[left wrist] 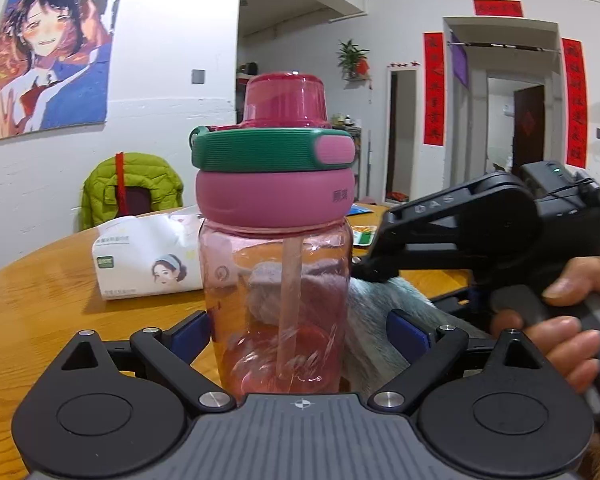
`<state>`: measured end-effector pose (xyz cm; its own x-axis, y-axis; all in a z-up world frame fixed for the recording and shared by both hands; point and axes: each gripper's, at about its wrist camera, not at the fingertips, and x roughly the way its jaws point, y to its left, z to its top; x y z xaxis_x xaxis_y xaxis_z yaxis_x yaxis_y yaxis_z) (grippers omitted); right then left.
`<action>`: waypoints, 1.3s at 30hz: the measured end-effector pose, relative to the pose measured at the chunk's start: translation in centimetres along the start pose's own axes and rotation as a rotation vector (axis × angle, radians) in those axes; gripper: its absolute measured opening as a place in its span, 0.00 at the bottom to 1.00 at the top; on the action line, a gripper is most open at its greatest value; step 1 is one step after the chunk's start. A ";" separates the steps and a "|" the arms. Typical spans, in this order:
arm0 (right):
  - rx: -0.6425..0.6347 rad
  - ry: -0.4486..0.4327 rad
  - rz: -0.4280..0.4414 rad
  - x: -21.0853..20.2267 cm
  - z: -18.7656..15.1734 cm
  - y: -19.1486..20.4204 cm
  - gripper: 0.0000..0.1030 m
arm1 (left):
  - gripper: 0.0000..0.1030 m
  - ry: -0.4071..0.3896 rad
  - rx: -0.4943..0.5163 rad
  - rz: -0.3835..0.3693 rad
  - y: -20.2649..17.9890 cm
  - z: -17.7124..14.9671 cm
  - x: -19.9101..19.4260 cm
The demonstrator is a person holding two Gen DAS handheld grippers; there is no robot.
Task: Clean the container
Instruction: 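Wipe the towel up the bottle side toward the lid with the right tool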
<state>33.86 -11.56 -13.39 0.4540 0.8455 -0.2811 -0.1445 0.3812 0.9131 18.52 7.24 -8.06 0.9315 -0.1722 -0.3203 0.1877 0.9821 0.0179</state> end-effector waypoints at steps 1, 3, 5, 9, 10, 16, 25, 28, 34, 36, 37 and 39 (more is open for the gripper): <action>0.001 0.001 -0.011 -0.3 -0.4 0.1 0.31 | 0.90 0.000 0.004 -0.007 -0.1 -0.1 -0.1; -0.005 -0.001 -0.033 -0.9 -1.0 0.2 0.31 | 0.90 -0.001 0.012 -0.014 -0.4 -0.2 -0.4; -0.026 -0.014 -0.047 -1.3 -1.5 0.4 0.31 | 0.90 0.000 0.017 -0.005 -0.7 -0.2 -0.5; -0.097 -0.036 -0.076 -1.5 -1.8 1.0 0.32 | 0.91 -0.015 0.045 0.032 -1.3 -0.3 -1.1; -0.109 -0.039 -0.082 -1.6 -1.8 1.1 0.32 | 0.91 -0.020 0.054 0.046 -1.5 -0.3 -1.3; -0.144 -0.041 -0.112 -1.8 -1.7 1.1 0.32 | 0.78 0.033 0.048 0.146 -2.0 -0.4 -1.2; -0.153 -0.069 -0.123 -2.0 -1.9 1.0 0.32 | 0.69 0.010 -0.003 0.062 -0.2 -0.3 -0.1; -0.144 -0.073 -0.120 -2.0 -1.9 0.9 0.32 | 0.70 0.010 -0.039 0.045 0.3 -0.3 0.1; -0.155 -0.133 -0.085 -3.4 -1.6 1.2 0.32 | 0.85 0.054 -0.013 0.139 -1.0 -0.3 -1.0; -0.150 -0.167 -0.036 -4.3 -1.4 1.4 0.32 | 0.75 0.047 0.027 0.140 -1.5 -0.2 -1.3; -0.146 -0.182 -0.012 -4.7 -1.3 1.4 0.32 | 0.71 0.043 0.032 0.131 -1.5 -0.2 -1.3; -0.136 -0.189 0.017 -5.1 -1.2 1.4 0.32 | 0.67 0.036 0.043 0.113 -1.5 -0.3 -1.3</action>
<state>30.31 -14.84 -11.03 0.6051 0.7722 -0.1937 -0.2650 0.4247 0.8657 16.95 6.01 -7.92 0.9360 -0.0574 -0.3473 0.0963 0.9907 0.0958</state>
